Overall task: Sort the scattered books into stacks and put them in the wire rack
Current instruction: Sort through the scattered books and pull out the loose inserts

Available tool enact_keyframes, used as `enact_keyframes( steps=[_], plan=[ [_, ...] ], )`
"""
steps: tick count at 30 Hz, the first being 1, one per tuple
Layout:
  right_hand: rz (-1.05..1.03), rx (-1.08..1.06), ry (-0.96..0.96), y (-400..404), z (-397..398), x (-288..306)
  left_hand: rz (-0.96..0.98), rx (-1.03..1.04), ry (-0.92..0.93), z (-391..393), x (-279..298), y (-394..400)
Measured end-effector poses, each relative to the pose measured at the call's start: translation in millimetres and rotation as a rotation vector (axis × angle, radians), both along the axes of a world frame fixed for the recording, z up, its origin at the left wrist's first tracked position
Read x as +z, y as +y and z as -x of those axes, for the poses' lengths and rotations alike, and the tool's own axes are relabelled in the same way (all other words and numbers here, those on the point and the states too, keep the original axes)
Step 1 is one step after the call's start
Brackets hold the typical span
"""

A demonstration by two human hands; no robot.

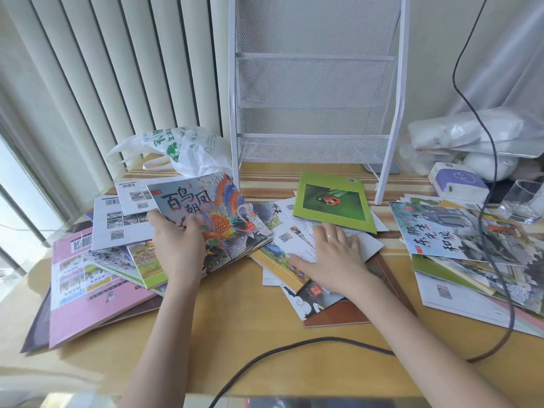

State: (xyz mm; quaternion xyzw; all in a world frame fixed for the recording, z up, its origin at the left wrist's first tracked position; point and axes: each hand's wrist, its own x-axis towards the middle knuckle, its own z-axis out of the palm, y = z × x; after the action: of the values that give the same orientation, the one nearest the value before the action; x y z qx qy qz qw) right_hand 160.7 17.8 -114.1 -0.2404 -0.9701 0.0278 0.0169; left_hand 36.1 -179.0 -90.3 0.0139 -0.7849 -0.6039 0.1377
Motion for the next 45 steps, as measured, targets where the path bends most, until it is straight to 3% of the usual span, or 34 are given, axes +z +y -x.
enact_keyframes(
  steps=[9,21,28,37,45],
  plan=[
    [0.166,-0.028,-0.024,13,7,0,0.015,0.007,-0.012,-1,1,1],
    [0.08,-0.02,-0.284,-2,23,24,0.033,0.007,0.008,2,-1,0],
    [-0.233,0.067,-0.228,-29,39,22,0.007,0.003,0.018,0,-1,1],
    [-0.208,-0.114,-0.134,-34,45,31,-0.009,0.002,0.026,3,-4,0],
    [-0.22,-0.097,0.203,-7,26,86,-0.039,-0.009,0.116,2,-6,5]
  ],
)
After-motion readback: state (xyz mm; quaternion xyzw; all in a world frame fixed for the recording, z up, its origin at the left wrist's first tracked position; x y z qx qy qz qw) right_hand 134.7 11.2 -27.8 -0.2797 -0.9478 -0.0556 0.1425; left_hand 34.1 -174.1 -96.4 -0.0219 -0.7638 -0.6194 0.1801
